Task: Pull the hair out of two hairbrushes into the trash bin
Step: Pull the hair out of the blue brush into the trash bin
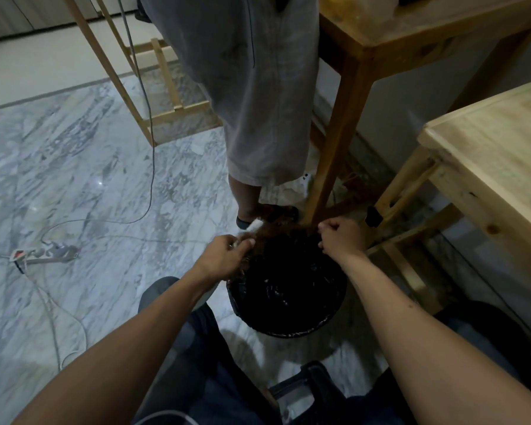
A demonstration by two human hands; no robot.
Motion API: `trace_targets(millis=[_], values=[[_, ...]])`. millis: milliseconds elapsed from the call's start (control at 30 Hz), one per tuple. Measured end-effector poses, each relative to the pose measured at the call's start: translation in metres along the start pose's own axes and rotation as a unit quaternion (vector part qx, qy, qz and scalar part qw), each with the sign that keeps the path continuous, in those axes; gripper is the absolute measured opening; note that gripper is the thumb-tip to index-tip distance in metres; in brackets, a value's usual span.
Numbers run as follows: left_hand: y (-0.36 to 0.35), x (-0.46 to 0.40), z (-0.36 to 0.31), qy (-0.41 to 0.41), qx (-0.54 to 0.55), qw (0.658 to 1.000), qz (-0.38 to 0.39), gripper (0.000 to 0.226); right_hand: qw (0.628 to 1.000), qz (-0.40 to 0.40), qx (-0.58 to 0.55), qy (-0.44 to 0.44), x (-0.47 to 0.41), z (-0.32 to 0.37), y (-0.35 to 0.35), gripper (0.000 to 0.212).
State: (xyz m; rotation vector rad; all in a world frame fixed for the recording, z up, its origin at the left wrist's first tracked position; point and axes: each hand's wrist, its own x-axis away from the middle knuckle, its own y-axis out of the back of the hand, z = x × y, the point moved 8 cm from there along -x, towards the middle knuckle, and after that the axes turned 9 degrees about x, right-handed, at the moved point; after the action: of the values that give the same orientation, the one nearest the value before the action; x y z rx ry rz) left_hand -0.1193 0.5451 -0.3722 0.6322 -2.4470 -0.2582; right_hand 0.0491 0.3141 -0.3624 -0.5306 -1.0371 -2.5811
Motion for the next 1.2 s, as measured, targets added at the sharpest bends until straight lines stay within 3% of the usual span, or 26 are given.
trace_targets(millis=[100,167,267,433,533,633,733,900,1000,1133,1200], values=[[0.036,-0.010,0.014,0.018,0.031,0.995,-0.098,0.043,0.998,-0.009,-0.026,-0.059,0.001,-0.016,0.014,0.020],[0.050,-0.014,0.020,0.025,0.030,0.992,-0.122,0.043,0.999,0.003,0.006,-0.050,0.000,-0.022,0.015,0.024],[0.035,-0.016,0.014,0.022,0.042,0.994,-0.100,0.038,0.998,0.030,0.003,-0.047,0.003,-0.022,0.002,0.019],[-0.009,-0.022,0.011,0.056,0.101,0.992,-0.060,0.041,0.990,0.142,0.004,-0.001,0.010,-0.005,-0.029,0.013],[-0.005,-0.021,0.007,0.062,0.202,0.972,-0.099,0.036,0.986,0.123,0.115,0.023,0.006,-0.010,-0.022,0.021],[0.031,-0.020,0.000,0.042,0.296,0.935,-0.190,0.033,0.969,0.096,0.228,-0.014,0.003,-0.041,-0.009,0.032],[0.065,-0.018,-0.003,0.030,0.277,0.929,-0.244,0.033,0.958,0.073,0.271,-0.054,0.001,-0.069,-0.008,0.037],[0.031,-0.010,-0.003,0.054,0.184,0.973,-0.127,0.034,0.964,0.166,0.207,-0.024,0.008,-0.050,-0.040,0.024],[-0.002,0.000,-0.004,0.069,0.163,0.982,-0.059,0.032,0.959,0.213,0.185,0.014,0.008,-0.028,-0.052,0.041],[-0.029,0.012,-0.019,0.060,0.135,0.988,0.035,0.012,0.961,0.249,0.099,0.062,0.015,0.000,-0.055,0.071],[-0.032,0.014,-0.025,0.043,0.111,0.991,0.057,0.017,0.960,0.255,0.054,0.099,0.022,0.014,-0.055,0.079]])
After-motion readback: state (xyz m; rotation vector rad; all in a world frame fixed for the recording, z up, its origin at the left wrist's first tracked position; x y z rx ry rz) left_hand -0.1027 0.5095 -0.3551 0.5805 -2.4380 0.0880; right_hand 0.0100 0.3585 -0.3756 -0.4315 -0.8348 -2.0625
